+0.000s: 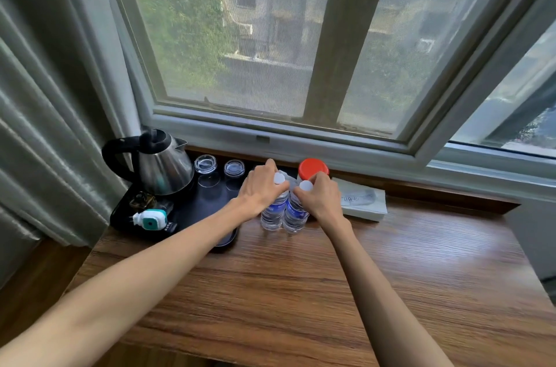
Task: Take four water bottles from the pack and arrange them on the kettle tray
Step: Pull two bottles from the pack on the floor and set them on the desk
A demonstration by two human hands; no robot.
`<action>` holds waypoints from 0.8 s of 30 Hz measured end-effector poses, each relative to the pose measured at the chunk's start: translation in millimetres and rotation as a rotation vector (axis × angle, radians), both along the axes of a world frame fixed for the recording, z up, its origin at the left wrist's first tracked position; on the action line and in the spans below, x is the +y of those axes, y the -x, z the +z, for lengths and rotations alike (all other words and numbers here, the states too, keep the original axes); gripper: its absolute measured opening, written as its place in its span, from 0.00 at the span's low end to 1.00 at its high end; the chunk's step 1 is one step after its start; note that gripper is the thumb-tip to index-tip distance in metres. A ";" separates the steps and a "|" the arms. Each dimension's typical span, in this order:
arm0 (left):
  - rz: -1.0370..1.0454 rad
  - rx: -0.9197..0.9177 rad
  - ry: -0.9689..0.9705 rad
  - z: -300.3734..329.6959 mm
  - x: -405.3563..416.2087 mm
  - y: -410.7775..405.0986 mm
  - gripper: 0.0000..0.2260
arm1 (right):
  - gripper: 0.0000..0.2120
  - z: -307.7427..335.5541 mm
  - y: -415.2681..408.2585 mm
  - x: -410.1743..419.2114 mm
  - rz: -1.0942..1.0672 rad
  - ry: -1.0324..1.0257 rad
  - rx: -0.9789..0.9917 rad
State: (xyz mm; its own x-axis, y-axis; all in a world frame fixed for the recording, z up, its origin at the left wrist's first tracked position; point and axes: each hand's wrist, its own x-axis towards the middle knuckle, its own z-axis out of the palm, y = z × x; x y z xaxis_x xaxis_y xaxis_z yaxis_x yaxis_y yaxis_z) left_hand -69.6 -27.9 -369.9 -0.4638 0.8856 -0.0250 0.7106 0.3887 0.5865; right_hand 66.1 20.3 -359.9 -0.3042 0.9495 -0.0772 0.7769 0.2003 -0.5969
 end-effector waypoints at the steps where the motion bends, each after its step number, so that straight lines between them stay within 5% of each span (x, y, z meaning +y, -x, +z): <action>1: -0.002 -0.013 -0.006 -0.9 0.4 2.3 0.14 | 0.16 -0.9 -0.4 1.5 0.017 0.013 -0.011; 20: -0.067 -0.079 -0.042 -11.5 -12.6 14.3 0.17 | 0.19 -24.9 -13.8 -4.8 0.037 -0.003 0.157; 24: -0.045 0.056 -0.048 3.1 -19.2 16.7 0.23 | 0.20 -18.5 -28.2 -17.3 -0.017 -0.056 0.205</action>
State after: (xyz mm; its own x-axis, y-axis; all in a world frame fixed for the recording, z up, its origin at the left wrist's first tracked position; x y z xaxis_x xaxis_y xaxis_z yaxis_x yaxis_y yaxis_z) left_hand -86.3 -47.1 -366.8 -0.4232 0.9050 0.0431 0.7590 0.3282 0.5623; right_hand 94.2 3.0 -378.4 -0.2921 0.9556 0.0376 0.6436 0.2255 -0.7314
